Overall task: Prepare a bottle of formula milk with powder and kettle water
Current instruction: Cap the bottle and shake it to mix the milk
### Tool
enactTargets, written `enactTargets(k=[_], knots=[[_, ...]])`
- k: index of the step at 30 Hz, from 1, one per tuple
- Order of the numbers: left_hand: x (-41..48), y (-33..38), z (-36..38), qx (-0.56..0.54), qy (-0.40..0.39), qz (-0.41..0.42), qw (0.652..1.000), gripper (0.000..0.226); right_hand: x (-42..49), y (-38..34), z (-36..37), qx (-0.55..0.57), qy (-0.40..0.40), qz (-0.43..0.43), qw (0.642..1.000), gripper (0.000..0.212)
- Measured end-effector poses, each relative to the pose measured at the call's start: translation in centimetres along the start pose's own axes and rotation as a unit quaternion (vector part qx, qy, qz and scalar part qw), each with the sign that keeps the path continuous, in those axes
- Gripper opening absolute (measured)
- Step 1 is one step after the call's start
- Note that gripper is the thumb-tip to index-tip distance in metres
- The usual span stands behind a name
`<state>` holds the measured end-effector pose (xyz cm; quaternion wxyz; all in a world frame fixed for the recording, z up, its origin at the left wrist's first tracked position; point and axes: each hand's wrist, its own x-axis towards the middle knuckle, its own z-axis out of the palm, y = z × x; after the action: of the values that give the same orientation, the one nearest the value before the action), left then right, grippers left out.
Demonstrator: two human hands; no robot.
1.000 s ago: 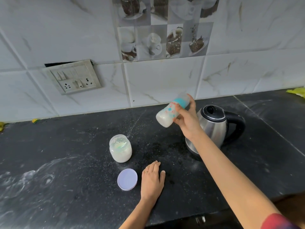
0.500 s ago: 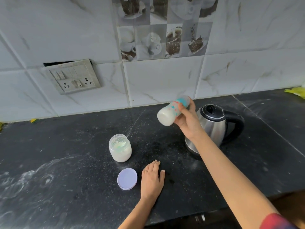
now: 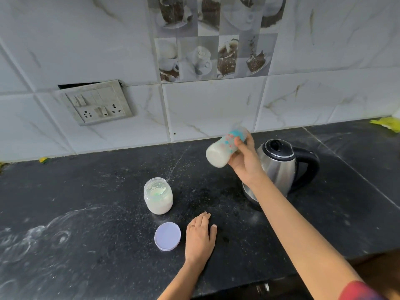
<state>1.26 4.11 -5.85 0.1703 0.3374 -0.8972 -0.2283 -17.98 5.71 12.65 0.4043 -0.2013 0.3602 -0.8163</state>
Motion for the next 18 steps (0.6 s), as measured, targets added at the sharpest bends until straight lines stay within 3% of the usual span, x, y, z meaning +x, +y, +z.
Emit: enactTargets(k=[3,6,8,10,15,18], knots=[[0.0,-0.1,0.1,-0.003,0.014,0.003,1.0,0.052,0.0,0.8,-0.5,-0.045,-0.04,0.024,0.998,0.088],[0.1,-0.1,0.2,-0.006,0.008,-0.003,1.0,0.045,0.1,0.7,-0.2,0.0,-0.004,0.0,1.0,0.084],[0.1,-0.1,0.1,-0.006,0.01,-0.001,1.0,0.05,0.1,1.0,-0.3,0.022,-0.023,0.011,0.999,0.091],[0.0,0.0,0.1,-0.009,0.016,0.003,1.0,0.056,0.0,1.3,-0.7,-0.032,-0.036,0.03,0.998,0.095],[0.0,0.0,0.1,-0.005,0.01,0.001,1.0,0.058,0.0,1.0,-0.1,0.032,0.04,-0.009,0.999,0.069],[0.0,0.0,0.0,-0.006,0.005,0.0,1.0,0.051,-0.6,1.7,-0.2,-0.029,0.001,0.026,0.999,0.077]])
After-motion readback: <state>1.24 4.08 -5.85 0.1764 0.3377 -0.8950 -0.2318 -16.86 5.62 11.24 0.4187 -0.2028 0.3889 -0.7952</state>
